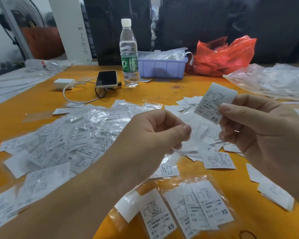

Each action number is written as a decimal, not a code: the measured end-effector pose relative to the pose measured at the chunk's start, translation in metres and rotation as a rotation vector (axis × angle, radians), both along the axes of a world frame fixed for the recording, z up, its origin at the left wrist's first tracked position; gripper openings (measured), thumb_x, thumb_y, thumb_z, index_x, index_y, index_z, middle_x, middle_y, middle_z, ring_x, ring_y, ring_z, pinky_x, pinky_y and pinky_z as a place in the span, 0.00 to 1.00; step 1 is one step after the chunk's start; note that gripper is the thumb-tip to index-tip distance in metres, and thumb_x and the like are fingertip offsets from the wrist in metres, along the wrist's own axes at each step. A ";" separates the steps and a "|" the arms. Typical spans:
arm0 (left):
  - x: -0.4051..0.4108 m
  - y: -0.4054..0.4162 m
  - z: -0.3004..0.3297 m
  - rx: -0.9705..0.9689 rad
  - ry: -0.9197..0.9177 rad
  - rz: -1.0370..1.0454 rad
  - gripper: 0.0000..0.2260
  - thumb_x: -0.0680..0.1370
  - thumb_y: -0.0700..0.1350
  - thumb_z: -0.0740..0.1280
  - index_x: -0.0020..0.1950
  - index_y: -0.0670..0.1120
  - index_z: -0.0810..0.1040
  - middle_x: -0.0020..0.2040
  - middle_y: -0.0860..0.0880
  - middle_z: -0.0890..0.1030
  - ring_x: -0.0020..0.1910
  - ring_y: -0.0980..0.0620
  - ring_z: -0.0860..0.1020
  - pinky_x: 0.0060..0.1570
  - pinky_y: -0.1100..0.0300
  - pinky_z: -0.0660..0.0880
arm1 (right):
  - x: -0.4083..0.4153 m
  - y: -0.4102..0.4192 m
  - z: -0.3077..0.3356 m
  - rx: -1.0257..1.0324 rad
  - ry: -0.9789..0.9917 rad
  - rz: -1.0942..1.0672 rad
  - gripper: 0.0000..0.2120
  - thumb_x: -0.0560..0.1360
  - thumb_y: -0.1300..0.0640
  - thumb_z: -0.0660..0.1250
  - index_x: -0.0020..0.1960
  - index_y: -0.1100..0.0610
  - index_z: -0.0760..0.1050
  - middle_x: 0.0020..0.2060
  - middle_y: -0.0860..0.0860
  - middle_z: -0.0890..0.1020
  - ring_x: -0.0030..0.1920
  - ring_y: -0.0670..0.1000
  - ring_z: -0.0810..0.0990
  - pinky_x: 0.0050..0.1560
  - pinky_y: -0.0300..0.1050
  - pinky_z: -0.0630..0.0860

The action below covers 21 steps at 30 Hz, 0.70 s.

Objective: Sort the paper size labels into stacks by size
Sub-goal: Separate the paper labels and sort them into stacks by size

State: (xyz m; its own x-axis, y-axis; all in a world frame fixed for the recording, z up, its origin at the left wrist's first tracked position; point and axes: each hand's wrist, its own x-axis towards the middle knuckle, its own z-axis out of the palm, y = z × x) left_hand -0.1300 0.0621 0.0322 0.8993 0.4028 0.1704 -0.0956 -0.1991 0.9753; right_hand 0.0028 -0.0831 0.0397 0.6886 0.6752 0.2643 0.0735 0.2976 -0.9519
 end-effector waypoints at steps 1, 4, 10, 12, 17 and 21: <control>0.000 0.000 0.000 0.000 0.005 0.000 0.05 0.69 0.50 0.71 0.39 0.50 0.83 0.37 0.51 0.84 0.35 0.56 0.80 0.41 0.60 0.80 | 0.001 -0.001 0.001 0.007 -0.019 0.005 0.03 0.61 0.57 0.74 0.31 0.55 0.80 0.28 0.52 0.79 0.26 0.48 0.72 0.28 0.39 0.73; 0.000 -0.001 0.000 0.000 0.015 0.009 0.05 0.73 0.47 0.73 0.38 0.49 0.82 0.37 0.51 0.84 0.35 0.55 0.80 0.42 0.57 0.79 | 0.002 -0.003 0.002 -0.004 -0.047 0.035 0.04 0.63 0.60 0.74 0.31 0.55 0.80 0.29 0.53 0.80 0.25 0.48 0.71 0.28 0.39 0.72; -0.002 -0.002 0.001 0.012 0.014 -0.023 0.04 0.73 0.46 0.72 0.39 0.49 0.82 0.37 0.51 0.84 0.35 0.57 0.80 0.40 0.61 0.79 | 0.000 -0.002 0.000 -0.072 -0.098 0.079 0.04 0.66 0.59 0.71 0.33 0.57 0.82 0.33 0.59 0.81 0.26 0.49 0.70 0.29 0.39 0.72; -0.002 -0.003 0.001 0.015 0.021 -0.031 0.05 0.70 0.49 0.71 0.38 0.49 0.82 0.37 0.51 0.84 0.35 0.57 0.80 0.40 0.61 0.79 | -0.001 -0.002 -0.001 -0.081 -0.105 0.081 0.04 0.66 0.59 0.70 0.33 0.57 0.82 0.33 0.58 0.81 0.26 0.49 0.70 0.29 0.39 0.72; -0.002 -0.003 0.000 0.028 0.029 -0.054 0.04 0.69 0.51 0.70 0.39 0.52 0.83 0.38 0.52 0.85 0.35 0.58 0.80 0.40 0.62 0.78 | -0.004 -0.002 -0.002 -0.096 -0.108 0.097 0.04 0.67 0.59 0.70 0.34 0.57 0.82 0.36 0.61 0.82 0.27 0.49 0.70 0.29 0.39 0.72; 0.000 -0.004 0.000 0.031 0.040 -0.069 0.05 0.69 0.51 0.69 0.40 0.52 0.82 0.38 0.53 0.85 0.35 0.58 0.80 0.41 0.62 0.78 | -0.009 -0.002 -0.003 -0.107 -0.119 0.123 0.04 0.66 0.59 0.70 0.33 0.55 0.82 0.36 0.62 0.82 0.27 0.49 0.71 0.29 0.39 0.72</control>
